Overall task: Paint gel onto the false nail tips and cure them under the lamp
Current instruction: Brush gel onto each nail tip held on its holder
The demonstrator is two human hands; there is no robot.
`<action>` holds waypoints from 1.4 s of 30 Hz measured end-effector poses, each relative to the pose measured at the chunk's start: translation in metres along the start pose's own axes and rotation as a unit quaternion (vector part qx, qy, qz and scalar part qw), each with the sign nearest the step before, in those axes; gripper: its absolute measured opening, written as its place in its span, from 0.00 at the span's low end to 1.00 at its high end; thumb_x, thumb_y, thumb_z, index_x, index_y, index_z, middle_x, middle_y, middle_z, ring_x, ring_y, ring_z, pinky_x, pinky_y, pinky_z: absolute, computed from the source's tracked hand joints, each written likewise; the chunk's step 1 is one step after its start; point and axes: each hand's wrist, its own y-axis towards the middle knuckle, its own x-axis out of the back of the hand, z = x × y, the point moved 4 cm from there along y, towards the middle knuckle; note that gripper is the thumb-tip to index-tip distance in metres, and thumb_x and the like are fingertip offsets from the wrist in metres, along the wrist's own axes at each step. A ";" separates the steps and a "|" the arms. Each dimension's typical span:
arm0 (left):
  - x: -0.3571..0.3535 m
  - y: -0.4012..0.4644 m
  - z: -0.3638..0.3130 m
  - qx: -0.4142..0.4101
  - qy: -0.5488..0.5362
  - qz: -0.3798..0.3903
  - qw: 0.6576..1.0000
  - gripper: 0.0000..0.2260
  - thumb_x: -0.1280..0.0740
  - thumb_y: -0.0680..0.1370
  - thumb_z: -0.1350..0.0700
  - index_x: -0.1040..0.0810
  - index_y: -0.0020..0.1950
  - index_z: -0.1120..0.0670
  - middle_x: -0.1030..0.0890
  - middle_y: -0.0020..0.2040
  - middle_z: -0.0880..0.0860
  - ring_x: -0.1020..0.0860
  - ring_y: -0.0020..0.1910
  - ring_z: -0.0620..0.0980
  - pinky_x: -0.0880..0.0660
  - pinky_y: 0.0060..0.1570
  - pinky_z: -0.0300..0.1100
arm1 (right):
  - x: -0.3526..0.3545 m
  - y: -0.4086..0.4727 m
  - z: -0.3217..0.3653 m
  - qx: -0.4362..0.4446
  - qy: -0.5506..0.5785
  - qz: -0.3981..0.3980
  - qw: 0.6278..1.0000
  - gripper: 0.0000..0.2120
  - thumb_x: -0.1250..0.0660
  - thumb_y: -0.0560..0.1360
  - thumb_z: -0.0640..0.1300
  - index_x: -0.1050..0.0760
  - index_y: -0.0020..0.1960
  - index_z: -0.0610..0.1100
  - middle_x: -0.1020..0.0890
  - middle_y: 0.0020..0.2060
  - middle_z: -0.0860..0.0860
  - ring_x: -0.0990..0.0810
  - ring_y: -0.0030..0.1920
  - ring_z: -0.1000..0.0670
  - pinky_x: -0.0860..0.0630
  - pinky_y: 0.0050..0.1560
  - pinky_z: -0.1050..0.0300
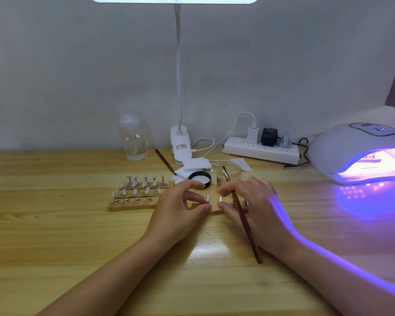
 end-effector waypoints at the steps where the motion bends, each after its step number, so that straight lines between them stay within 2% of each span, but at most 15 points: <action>1: 0.000 0.000 0.000 -0.004 0.001 -0.001 1.000 0.16 0.26 0.68 0.55 0.27 0.49 0.41 0.19 0.38 0.41 0.32 0.24 0.38 0.34 0.31 0.30 | 0.000 0.000 0.001 0.009 -0.002 -0.003 1.000 0.09 0.28 0.67 0.46 0.23 0.47 0.49 0.20 0.40 0.58 0.27 0.46 0.61 0.39 0.54 0.65; 6: 0.001 -0.002 -0.002 -0.034 -0.003 0.004 0.999 0.18 0.26 0.68 0.55 0.26 0.55 0.44 0.20 0.45 0.42 0.33 0.24 0.38 0.36 0.29 0.29 | 0.005 0.000 0.008 0.054 0.004 -0.036 0.998 0.08 0.29 0.69 0.45 0.21 0.46 0.45 0.19 0.40 0.55 0.26 0.44 0.59 0.36 0.54 0.62; 11: 0.006 -0.005 -0.009 -0.084 -0.017 -0.017 0.996 0.19 0.25 0.67 0.57 0.26 0.52 0.41 0.22 0.48 0.43 0.32 0.25 0.41 0.35 0.29 0.27 | 0.011 0.000 0.014 0.068 0.063 -0.058 0.994 0.07 0.33 0.72 0.43 0.22 0.48 0.42 0.20 0.40 0.53 0.25 0.44 0.58 0.30 0.54 0.58; 15: 0.008 -0.009 -0.018 -0.136 -0.044 -0.028 0.989 0.14 0.27 0.66 0.52 0.24 0.49 0.42 0.21 0.46 0.45 0.25 0.31 0.42 0.29 0.33 0.32 | 0.012 0.000 0.018 0.071 0.099 -0.049 0.991 0.09 0.33 0.73 0.44 0.28 0.52 0.48 0.23 0.42 0.57 0.26 0.46 0.60 0.29 0.53 0.61; 20: 0.008 -0.014 -0.025 -0.216 -0.026 -0.043 0.975 0.09 0.29 0.69 0.52 0.21 0.48 0.45 0.20 0.45 0.43 0.24 0.41 0.41 0.30 0.38 0.31 | 0.014 -0.001 0.023 0.075 0.131 -0.038 0.988 0.10 0.33 0.73 0.45 0.28 0.53 0.48 0.19 0.43 0.52 0.22 0.47 0.56 0.26 0.51 0.60; 25: 0.007 -0.016 -0.028 -0.255 -0.017 -0.047 0.966 0.12 0.29 0.68 0.63 0.21 0.48 0.49 0.19 0.43 0.42 0.23 0.42 0.36 0.32 0.43 0.24 | 0.013 -0.001 0.024 0.074 0.159 -0.027 0.984 0.09 0.33 0.73 0.43 0.27 0.53 0.47 0.19 0.44 0.50 0.21 0.48 0.54 0.24 0.49 0.59; 30: 0.008 -0.016 -0.030 -0.268 -0.023 -0.063 0.961 0.10 0.30 0.69 0.63 0.20 0.47 0.51 0.19 0.41 0.42 0.23 0.41 0.34 0.32 0.43 0.24 | 0.012 -0.002 0.023 0.073 0.165 -0.031 0.983 0.09 0.31 0.72 0.41 0.25 0.52 0.44 0.19 0.44 0.50 0.21 0.47 0.56 0.24 0.47 0.63; 32: 0.009 -0.016 -0.029 -0.268 -0.036 -0.072 0.960 0.08 0.29 0.69 0.63 0.19 0.46 0.53 0.18 0.39 0.45 0.22 0.39 0.35 0.32 0.42 0.24 | 0.016 -0.001 0.022 0.043 0.160 -0.055 0.985 0.08 0.34 0.74 0.43 0.24 0.52 0.44 0.19 0.44 0.52 0.21 0.45 0.57 0.25 0.46 0.62; 34: 0.010 -0.016 -0.028 -0.252 -0.050 -0.083 0.963 0.07 0.29 0.69 0.64 0.18 0.44 0.53 0.18 0.39 0.46 0.21 0.38 0.38 0.31 0.41 0.26 | 0.023 0.003 0.017 -0.003 0.166 -0.084 0.982 0.08 0.39 0.76 0.47 0.23 0.53 0.49 0.18 0.42 0.51 0.21 0.42 0.58 0.25 0.45 0.62; 36: 0.011 -0.015 -0.025 -0.225 -0.054 -0.087 0.969 0.07 0.29 0.70 0.64 0.18 0.42 0.52 0.18 0.39 0.45 0.21 0.40 0.39 0.29 0.40 0.30 | 0.032 0.011 0.010 -0.063 0.209 -0.114 0.969 0.07 0.40 0.78 0.50 0.23 0.51 0.51 0.19 0.36 0.52 0.23 0.37 0.62 0.28 0.42 0.68; 38: 0.011 -0.014 -0.023 -0.206 -0.047 -0.090 0.973 0.08 0.28 0.70 0.64 0.18 0.42 0.51 0.18 0.39 0.44 0.21 0.42 0.41 0.27 0.41 0.37 | 0.039 0.024 -0.002 -0.142 0.256 -0.132 0.947 0.12 0.41 0.77 0.52 0.21 0.47 0.49 0.23 0.27 0.57 0.26 0.32 0.63 0.32 0.38 0.74; 40: 0.011 -0.013 -0.023 -0.194 -0.045 -0.088 0.976 0.07 0.28 0.70 0.64 0.18 0.41 0.52 0.18 0.39 0.45 0.21 0.42 0.42 0.26 0.41 0.42 | 0.039 0.041 -0.018 -0.215 0.239 -0.094 0.942 0.14 0.41 0.78 0.49 0.18 0.43 0.46 0.24 0.24 0.61 0.27 0.28 0.64 0.33 0.34 0.76; 42: 0.011 -0.013 -0.023 -0.183 -0.051 -0.084 0.978 0.06 0.29 0.70 0.64 0.18 0.41 0.53 0.17 0.39 0.46 0.21 0.43 0.43 0.26 0.42 0.45 | 0.035 0.056 -0.034 -0.268 0.198 -0.009 0.943 0.12 0.38 0.77 0.49 0.20 0.40 0.46 0.23 0.22 0.59 0.27 0.24 0.64 0.32 0.32 0.73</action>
